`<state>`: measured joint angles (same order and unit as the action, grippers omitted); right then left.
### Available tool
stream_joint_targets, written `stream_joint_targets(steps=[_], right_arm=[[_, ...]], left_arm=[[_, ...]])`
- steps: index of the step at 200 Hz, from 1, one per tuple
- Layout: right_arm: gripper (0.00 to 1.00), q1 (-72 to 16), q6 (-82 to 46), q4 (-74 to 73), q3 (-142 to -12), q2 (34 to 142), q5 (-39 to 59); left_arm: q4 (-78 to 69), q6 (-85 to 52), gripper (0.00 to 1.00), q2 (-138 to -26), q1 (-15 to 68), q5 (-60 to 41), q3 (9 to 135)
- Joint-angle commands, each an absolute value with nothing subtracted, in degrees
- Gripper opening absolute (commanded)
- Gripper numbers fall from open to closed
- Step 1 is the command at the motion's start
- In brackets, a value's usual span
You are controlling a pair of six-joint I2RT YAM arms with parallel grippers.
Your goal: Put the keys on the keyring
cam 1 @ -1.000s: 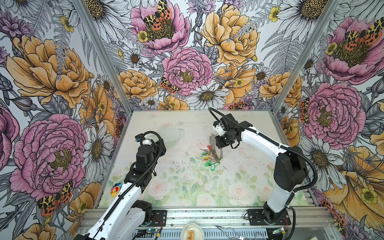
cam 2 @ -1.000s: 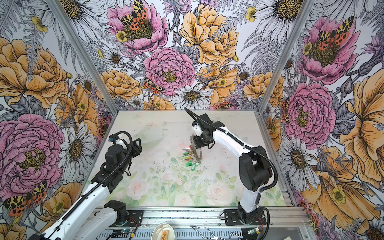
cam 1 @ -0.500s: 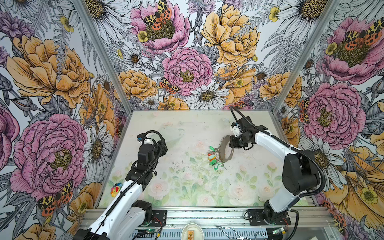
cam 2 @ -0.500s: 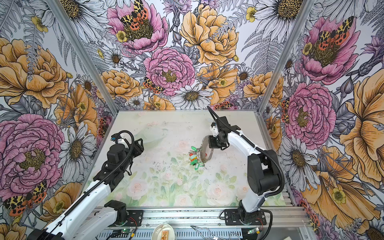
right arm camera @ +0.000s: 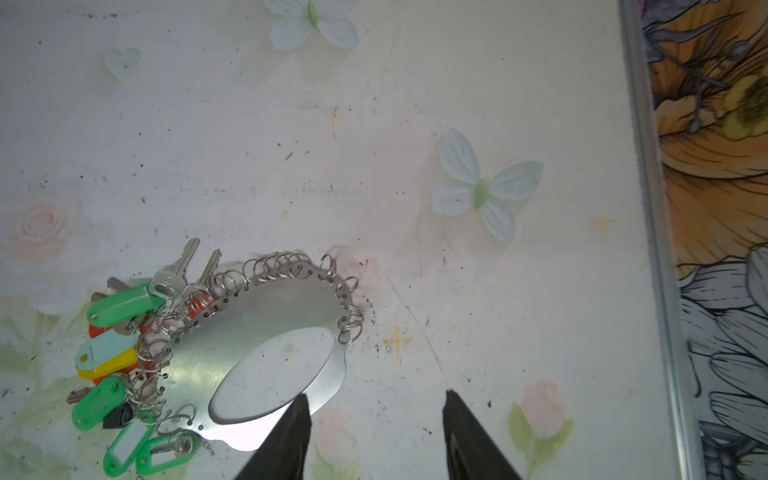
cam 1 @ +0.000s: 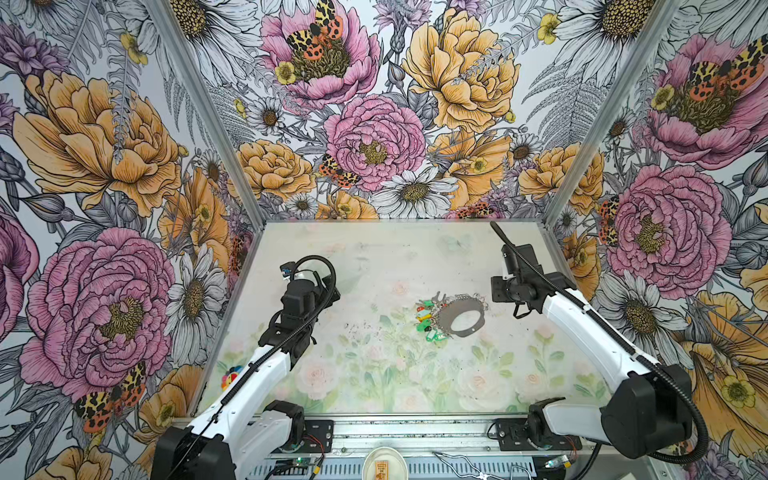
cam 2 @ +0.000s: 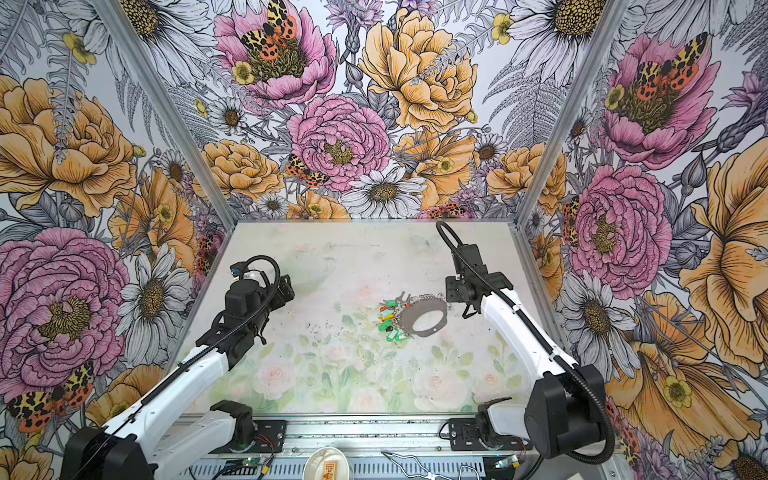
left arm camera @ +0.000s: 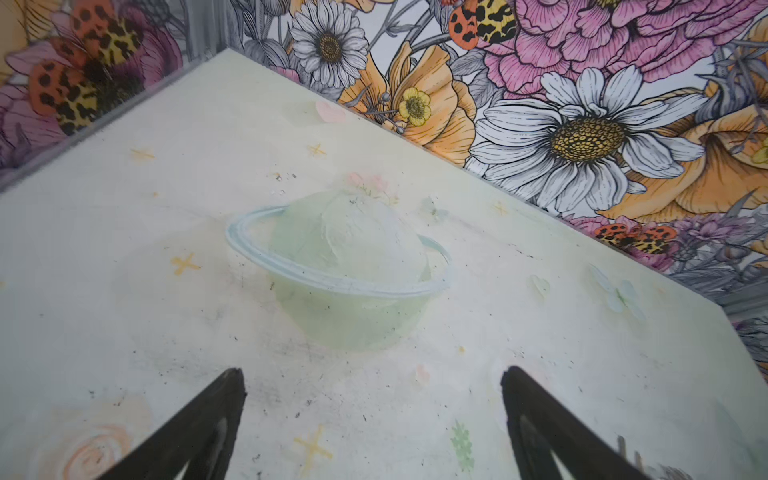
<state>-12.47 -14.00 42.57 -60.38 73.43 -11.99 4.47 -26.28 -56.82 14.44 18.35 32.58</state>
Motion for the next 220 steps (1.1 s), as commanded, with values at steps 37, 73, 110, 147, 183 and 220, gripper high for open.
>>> stream_joint_targets(steps=[37, 73, 110, 147, 183, 220], right_arm=[[0.61, -11.5, -6.8, 17.0, -49.6, 68.8, -23.7], [0.62, -10.7, -2.0, -5.7, -39.3, 74.2, -25.3], [0.67, -9.0, 3.3, -30.9, -28.6, 79.9, -21.8], [0.68, -3.4, -0.3, -40.8, -25.3, 83.7, -8.2], [0.69, -0.2, -1.6, -52.1, -20.3, 87.0, -1.7], [1.0, 0.5, -5.3, -49.7, -22.3, 87.9, -8.7]], left_arm=[[-15.1, -9.1, 0.99, -61.1, 13.6, 38.0, 26.6], [-36.1, 5.8, 0.99, -69.3, 12.3, 34.8, 21.9], [-43.0, 9.1, 0.99, -80.7, 10.1, 30.3, 23.5], [-38.8, 11.1, 0.99, -80.0, 8.0, 13.6, 24.2], [-56.5, 3.4, 0.99, -85.2, 2.9, 8.7, 17.7], [-55.9, -0.1, 0.99, -89.3, -1.1, 4.9, 21.1]])
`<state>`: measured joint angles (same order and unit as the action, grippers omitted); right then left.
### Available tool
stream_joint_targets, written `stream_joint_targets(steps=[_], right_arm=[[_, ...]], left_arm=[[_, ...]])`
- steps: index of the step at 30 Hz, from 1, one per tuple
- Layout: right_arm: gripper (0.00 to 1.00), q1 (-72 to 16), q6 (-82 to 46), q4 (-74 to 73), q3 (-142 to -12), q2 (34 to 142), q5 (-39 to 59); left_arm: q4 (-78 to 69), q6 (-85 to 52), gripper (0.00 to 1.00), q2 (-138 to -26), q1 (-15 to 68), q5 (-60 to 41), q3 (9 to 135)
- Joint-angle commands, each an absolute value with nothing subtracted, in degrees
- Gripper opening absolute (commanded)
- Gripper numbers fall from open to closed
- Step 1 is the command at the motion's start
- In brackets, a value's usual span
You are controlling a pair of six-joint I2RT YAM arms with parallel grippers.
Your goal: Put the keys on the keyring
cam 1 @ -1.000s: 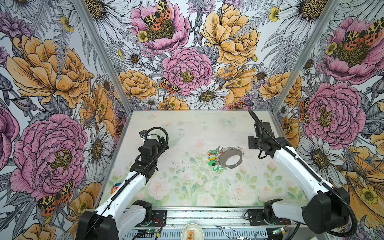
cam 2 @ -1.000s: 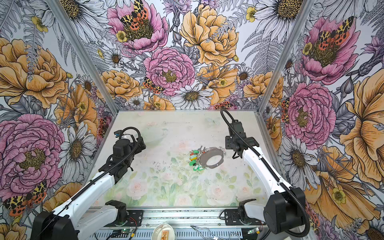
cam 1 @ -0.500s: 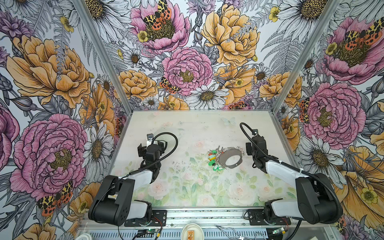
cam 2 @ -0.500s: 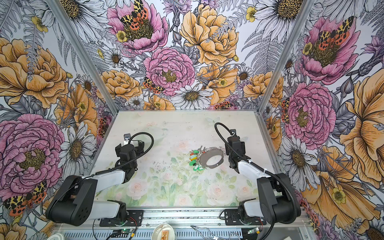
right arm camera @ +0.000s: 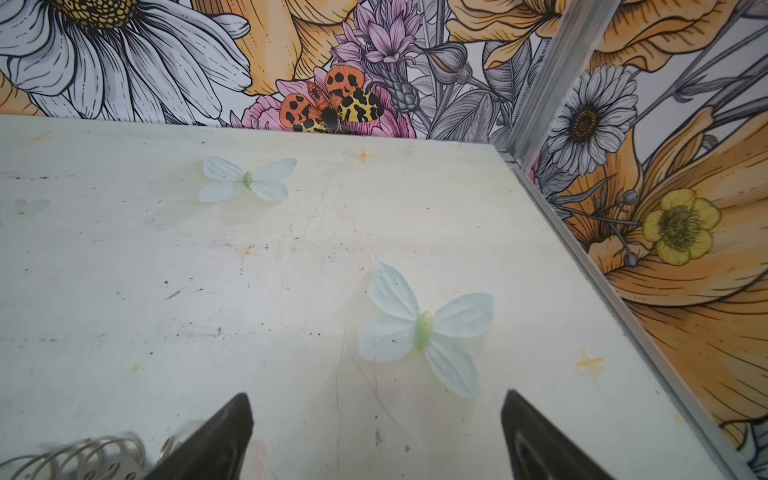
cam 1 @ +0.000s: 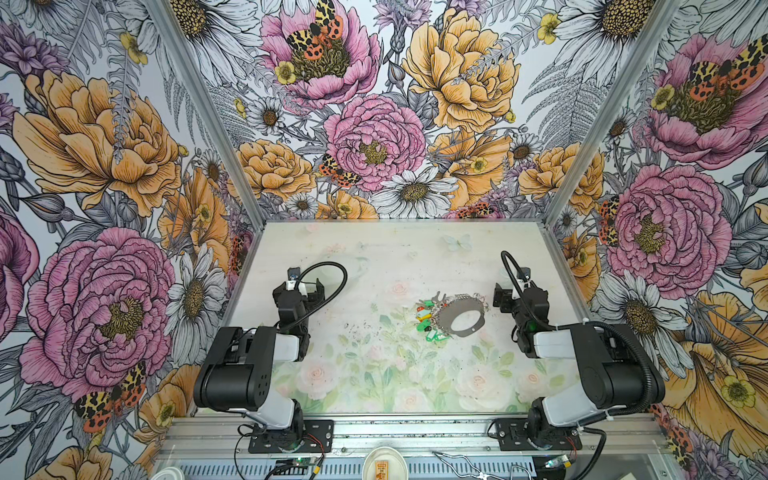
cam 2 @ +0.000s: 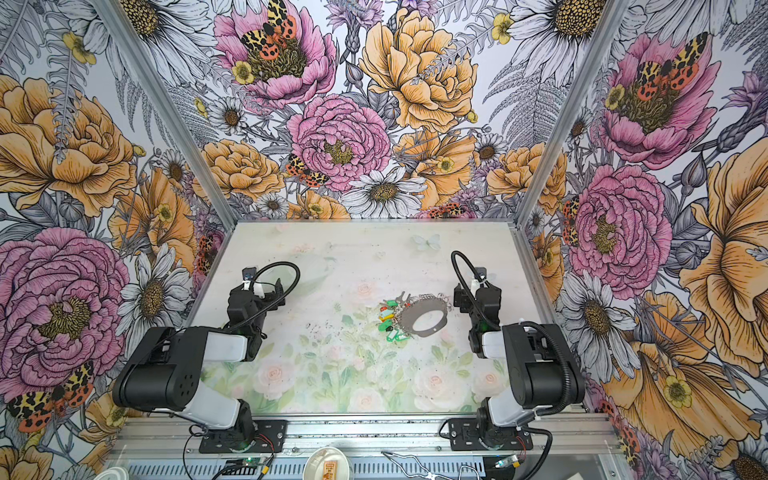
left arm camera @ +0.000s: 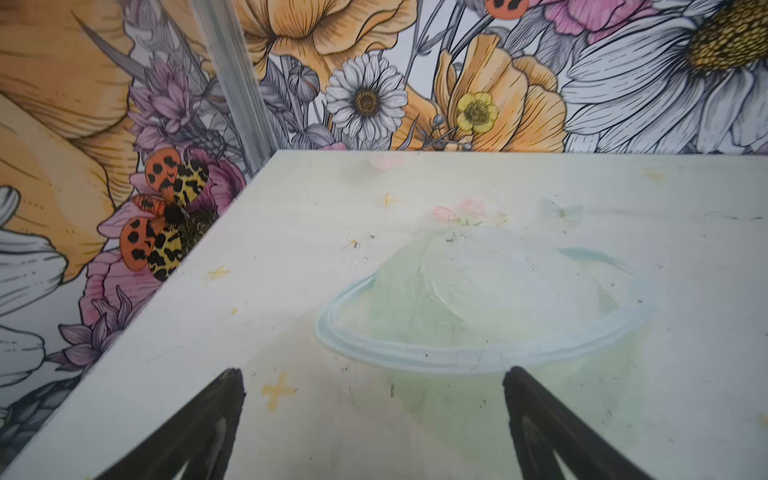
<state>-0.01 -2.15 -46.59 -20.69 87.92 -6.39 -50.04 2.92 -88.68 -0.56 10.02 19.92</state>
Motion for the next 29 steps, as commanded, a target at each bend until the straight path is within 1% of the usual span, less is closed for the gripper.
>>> stream_joint_targets(steps=[1, 2, 3, 4, 6, 8, 11, 14, 23, 26, 29], right_arm=[[1.0, 0.5, -5.3, -49.8, -22.2, 87.9, -8.9], [1.0, 0.1, -5.5, -51.9, -21.7, 88.2, -11.6], [1.0, -1.2, -6.0, -52.6, -20.9, 87.8, -17.5], [0.99, -2.2, -5.3, -56.0, -19.6, 88.1, -19.3], [0.99, -3.2, -3.8, -61.2, -16.8, 88.1, -18.2], [0.99, -3.3, -3.1, -63.2, -15.8, 88.3, -17.1], [0.99, -3.3, -3.4, -60.9, -17.0, 88.3, -17.5], [0.99, -3.1, -4.4, -54.4, -20.5, 88.4, -19.1], [0.99, -3.0, -4.1, -54.5, -20.5, 88.3, -18.1], [0.99, -2.0, -4.7, -52.6, -21.3, 88.2, -16.0], [1.0, -2.1, -4.7, -53.7, -20.7, 88.2, -16.7]], left_arm=[[-55.4, -0.2, 0.99, -89.1, -1.1, 4.8, 21.1], [-51.8, -0.6, 0.99, -87.9, -1.3, 5.5, 21.8], [-52.9, -0.6, 0.99, -88.4, -1.2, 5.6, 21.4], [-55.2, -0.6, 0.99, -89.0, -1.2, 5.7, 21.1], [-54.7, -1.2, 0.99, -88.5, -1.2, 6.8, 20.8], [-54.9, -1.1, 0.99, -88.5, -1.2, 6.8, 20.9], [-54.3, -0.8, 0.99, -88.6, -1.1, 6.3, 21.2], [-54.2, -0.6, 0.99, -88.7, -1.1, 6.1, 21.3], [-54.2, -0.7, 0.99, -88.7, -1.0, 6.1, 21.3], [-54.2, -0.6, 0.99, -88.7, -1.1, 6.1, 21.3], [-54.2, -0.6, 0.99, -88.7, -1.1, 6.1, 21.3]])
